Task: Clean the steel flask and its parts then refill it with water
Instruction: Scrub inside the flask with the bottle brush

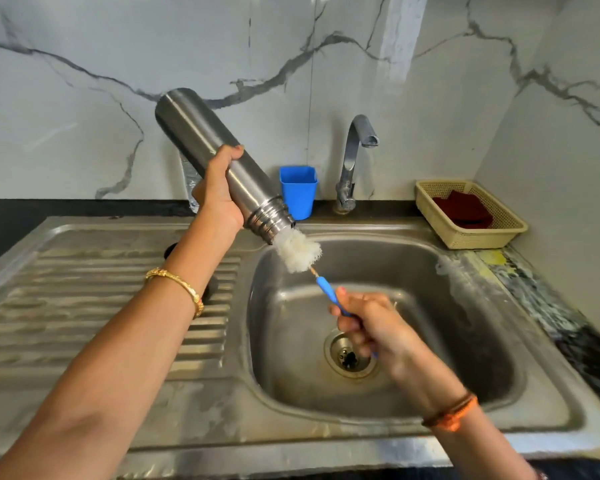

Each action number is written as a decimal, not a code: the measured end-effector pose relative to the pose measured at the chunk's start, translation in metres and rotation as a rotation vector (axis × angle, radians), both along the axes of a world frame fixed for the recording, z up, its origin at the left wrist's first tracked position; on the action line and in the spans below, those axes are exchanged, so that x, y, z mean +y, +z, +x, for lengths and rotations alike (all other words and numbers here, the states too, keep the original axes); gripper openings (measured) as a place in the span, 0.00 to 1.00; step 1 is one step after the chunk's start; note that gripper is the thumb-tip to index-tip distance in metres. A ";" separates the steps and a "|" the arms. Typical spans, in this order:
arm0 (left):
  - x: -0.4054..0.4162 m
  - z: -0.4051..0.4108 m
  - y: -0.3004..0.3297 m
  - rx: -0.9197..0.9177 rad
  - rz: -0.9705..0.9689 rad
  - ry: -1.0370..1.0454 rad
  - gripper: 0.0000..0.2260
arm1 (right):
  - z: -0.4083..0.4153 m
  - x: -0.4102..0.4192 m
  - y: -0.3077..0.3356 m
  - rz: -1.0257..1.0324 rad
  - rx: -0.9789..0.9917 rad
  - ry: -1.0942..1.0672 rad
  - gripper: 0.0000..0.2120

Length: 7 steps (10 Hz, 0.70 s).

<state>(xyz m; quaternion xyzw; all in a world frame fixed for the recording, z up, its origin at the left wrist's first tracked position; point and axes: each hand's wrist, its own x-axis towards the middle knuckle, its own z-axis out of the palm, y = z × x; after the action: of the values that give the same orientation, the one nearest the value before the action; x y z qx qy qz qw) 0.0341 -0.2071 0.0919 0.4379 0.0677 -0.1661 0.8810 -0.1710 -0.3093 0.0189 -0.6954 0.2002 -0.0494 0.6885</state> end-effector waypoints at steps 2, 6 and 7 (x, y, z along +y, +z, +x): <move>0.002 -0.001 0.006 -0.066 -0.006 -0.050 0.18 | 0.000 0.006 -0.007 -0.435 -0.058 -0.143 0.19; 0.019 -0.001 0.006 -0.096 -0.032 -0.072 0.10 | -0.010 -0.001 0.007 0.373 0.209 0.059 0.24; 0.019 0.005 0.004 -0.073 -0.043 -0.026 0.14 | -0.005 0.005 0.003 -0.807 -0.038 -0.194 0.20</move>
<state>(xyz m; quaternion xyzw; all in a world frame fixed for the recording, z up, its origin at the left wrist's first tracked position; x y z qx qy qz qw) 0.0388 -0.1879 0.0961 0.4255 0.0263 -0.1630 0.8898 -0.1761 -0.3041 0.0219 -0.8863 0.2164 -0.2014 0.3566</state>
